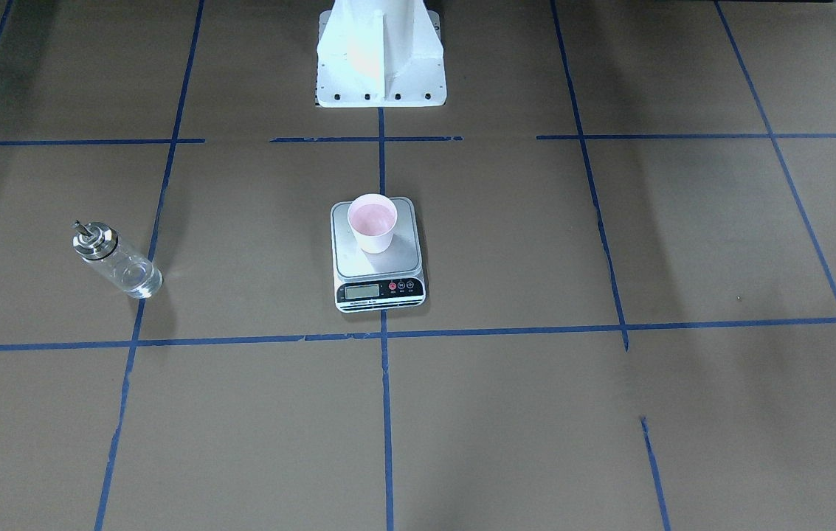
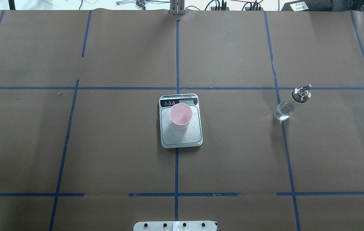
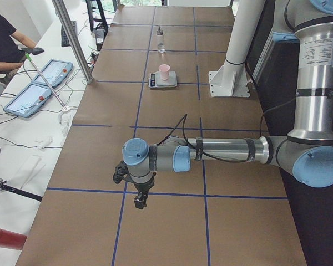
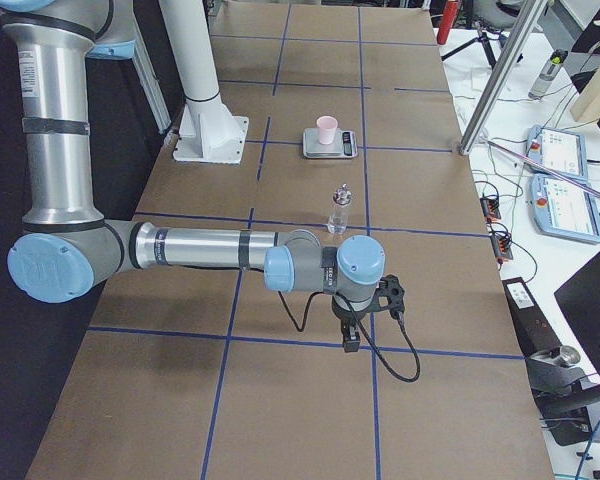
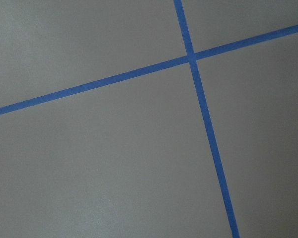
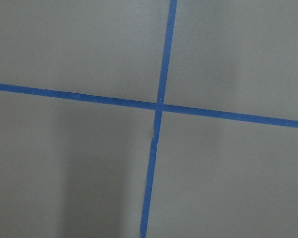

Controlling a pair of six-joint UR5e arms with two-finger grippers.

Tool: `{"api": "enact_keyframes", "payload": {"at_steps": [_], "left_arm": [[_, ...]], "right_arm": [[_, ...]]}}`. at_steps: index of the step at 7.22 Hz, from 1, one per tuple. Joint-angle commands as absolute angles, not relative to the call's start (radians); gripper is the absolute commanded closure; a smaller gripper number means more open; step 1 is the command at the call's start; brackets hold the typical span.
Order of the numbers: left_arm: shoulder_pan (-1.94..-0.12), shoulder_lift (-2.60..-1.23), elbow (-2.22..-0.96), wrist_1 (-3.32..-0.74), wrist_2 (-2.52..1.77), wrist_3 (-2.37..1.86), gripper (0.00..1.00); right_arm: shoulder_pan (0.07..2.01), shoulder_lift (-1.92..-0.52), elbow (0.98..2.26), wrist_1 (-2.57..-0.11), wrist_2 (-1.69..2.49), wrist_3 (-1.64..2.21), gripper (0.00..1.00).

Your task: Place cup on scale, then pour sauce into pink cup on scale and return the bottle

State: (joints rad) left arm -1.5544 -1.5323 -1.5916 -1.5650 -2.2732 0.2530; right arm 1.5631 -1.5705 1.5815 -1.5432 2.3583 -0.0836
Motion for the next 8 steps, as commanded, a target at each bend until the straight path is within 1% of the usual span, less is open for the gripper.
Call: {"api": "enact_keyframes", "payload": {"at_steps": [1, 3, 6, 8], "left_arm": [[-1.557, -1.532, -1.591, -1.565, -2.273, 0.226, 0.00], [-1.560, -1.535, -1.600, -1.566, -2.273, 0.040, 0.00], [-1.562, -1.537, -1.605, -1.581, -2.298, 0.046, 0.00], [-1.562, -1.539, -1.602, -1.671, -2.301, 0.046, 0.00]], "right_arm": [[1.563, -1.572, 1.582, -1.543, 2.358, -0.081, 0.00], [1.563, -1.574, 1.582, -1.543, 2.358, -0.081, 0.00], [1.563, -1.575, 1.585, -1.543, 2.358, -0.081, 0.00], [1.563, -1.566, 1.585, -1.543, 2.359, -0.081, 0.00]]}}
